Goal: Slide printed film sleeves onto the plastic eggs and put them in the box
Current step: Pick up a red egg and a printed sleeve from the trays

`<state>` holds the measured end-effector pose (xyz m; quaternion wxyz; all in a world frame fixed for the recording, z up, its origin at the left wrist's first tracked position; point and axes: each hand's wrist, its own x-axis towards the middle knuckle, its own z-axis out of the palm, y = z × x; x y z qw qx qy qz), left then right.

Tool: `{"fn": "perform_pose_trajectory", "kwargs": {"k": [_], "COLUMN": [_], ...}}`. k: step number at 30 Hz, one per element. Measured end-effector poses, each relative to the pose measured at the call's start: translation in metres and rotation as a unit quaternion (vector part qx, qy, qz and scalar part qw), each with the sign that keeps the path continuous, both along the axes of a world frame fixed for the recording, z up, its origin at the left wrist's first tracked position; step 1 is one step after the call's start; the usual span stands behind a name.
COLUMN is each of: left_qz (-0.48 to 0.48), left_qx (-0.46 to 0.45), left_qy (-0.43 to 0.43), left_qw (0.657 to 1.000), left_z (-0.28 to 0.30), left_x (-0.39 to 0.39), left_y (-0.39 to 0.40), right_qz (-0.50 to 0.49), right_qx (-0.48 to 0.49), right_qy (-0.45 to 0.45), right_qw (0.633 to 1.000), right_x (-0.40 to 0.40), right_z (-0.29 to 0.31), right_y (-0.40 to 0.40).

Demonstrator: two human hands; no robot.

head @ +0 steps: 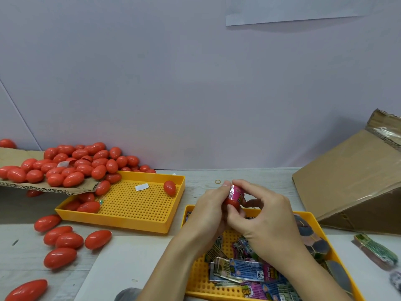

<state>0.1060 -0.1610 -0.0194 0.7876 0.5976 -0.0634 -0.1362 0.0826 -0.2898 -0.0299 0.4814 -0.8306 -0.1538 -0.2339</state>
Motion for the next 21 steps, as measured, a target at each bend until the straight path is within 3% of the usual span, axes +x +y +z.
{"fn": "perform_pose_trajectory", "kwargs": {"k": [10,17,21], "left_qz": [-0.047,-0.044,0.014], "left_qx": [0.064,0.058,0.014], "left_qy": [-0.035,-0.028,-0.021], "left_qw": [0.996,0.997,1.0], "left_z": [-0.0027,-0.0046,-0.003], "left_x": [-0.0002,0.0018,0.0052], "left_y": [0.0009,0.0002,0.0009], "right_qz": [-0.015,-0.009,-0.011], "right_qx": [0.011,0.015,0.035], "right_qy": [-0.013,0.002,0.013], "right_qw": [1.0,1.0,0.999], "right_x": [0.0009,0.0042,0.0048], "right_z": [0.0014,-0.003,-0.005], "right_y": [-0.0017,-0.0025,-0.0015]}}
